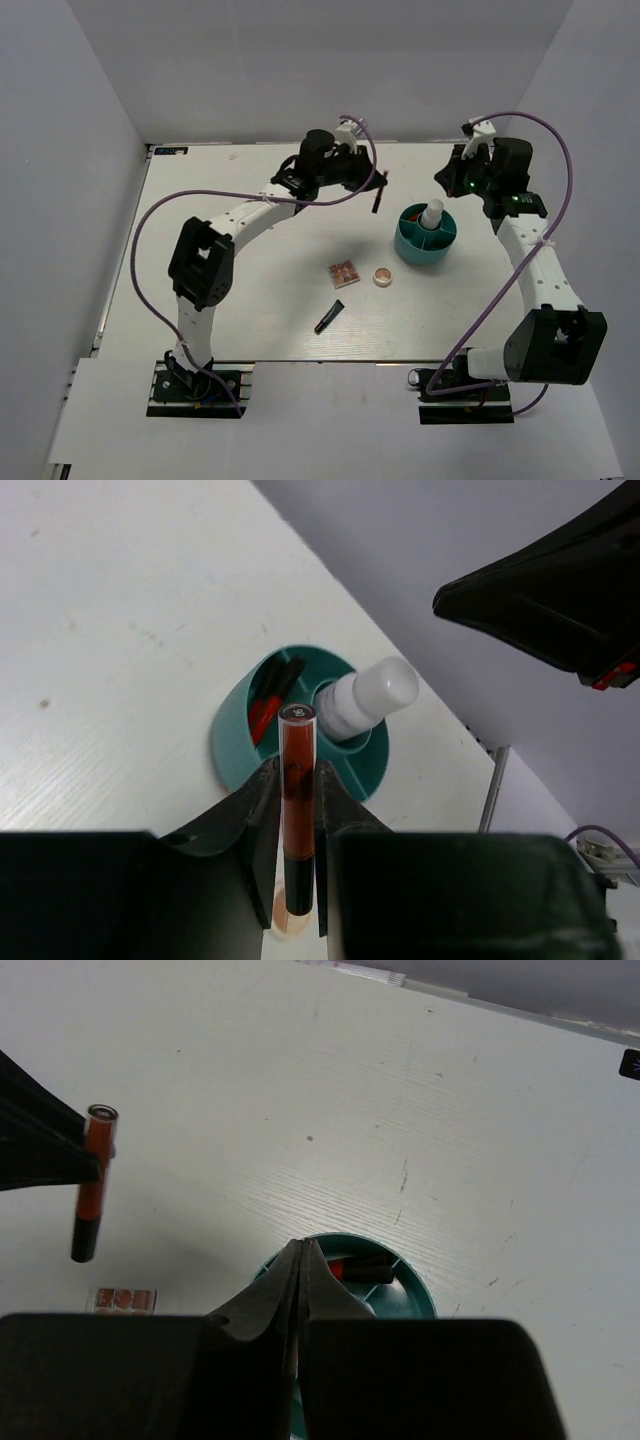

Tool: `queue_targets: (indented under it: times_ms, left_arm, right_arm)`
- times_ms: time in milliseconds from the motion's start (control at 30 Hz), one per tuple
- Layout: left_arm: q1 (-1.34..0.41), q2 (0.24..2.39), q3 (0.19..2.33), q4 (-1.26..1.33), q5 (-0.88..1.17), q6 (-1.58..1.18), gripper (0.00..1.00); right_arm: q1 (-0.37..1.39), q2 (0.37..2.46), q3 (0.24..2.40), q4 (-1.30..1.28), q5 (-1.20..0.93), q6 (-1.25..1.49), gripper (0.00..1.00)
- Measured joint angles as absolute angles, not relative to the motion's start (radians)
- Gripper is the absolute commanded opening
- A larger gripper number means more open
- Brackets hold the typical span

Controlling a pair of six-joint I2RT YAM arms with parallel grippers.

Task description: Organize the makeup

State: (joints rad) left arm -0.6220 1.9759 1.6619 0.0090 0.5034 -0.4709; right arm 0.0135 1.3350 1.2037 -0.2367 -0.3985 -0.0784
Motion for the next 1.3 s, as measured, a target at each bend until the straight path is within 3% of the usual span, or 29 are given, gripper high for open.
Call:
queue_targets:
  times_ms: [167, 500, 1200, 1233, 1300]
  left_arm:
    - [-0.677, 2.128, 1.802, 0.117, 0.5, -0.477, 0.0]
    - [-0.736, 2.284, 1.849, 0.35, 0.389, -0.426, 0.0]
    - [-0.786, 2.399, 1.908, 0.431, 0.358, -0.4, 0.0]
    - [-0.789, 2.399, 1.908, 0.429, 0.358, -0.4, 0.07]
    - [-0.791, 2.399, 1.908, 0.424, 0.357, -0.399, 0.11]
  right_arm:
    - [-0.042, 1.335, 1.204, -0.237, -0.4, -0.054, 0.0]
    - [-0.099, 1.329, 1.192, -0.232, -0.426, -0.033, 0.0]
    - [-0.14, 1.297, 1.108, -0.175, -0.479, -0.028, 0.0]
    - [-0.14, 1.297, 1.108, -0.174, -0.48, -0.029, 0.0]
    - [-0.141, 1.296, 1.106, -0.171, -0.483, -0.029, 0.01]
